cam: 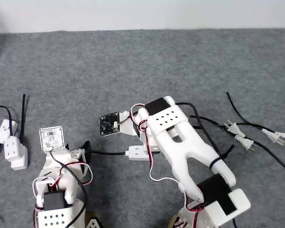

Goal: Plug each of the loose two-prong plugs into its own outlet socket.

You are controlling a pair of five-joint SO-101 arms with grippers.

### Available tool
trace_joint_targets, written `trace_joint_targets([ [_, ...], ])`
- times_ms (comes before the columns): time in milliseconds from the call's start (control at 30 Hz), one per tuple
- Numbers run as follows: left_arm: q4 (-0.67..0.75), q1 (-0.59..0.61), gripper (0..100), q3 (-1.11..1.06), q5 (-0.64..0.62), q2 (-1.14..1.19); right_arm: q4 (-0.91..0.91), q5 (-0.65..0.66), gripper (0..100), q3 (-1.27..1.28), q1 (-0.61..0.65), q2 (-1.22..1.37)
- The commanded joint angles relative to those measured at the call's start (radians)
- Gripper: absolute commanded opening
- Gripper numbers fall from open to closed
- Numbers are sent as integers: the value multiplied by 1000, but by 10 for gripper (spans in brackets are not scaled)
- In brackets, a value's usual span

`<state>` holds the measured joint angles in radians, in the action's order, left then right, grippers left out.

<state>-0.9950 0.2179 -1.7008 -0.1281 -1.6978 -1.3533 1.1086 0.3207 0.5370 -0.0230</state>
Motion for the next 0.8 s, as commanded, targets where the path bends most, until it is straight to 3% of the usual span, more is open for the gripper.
trace_joint_targets([
  [0,-5,-6,225,10,9,-8,22,9,8,-68,4,-5],
  [767,-5,-6,225,10,9,-8,62,5,8,-63,59,151],
])
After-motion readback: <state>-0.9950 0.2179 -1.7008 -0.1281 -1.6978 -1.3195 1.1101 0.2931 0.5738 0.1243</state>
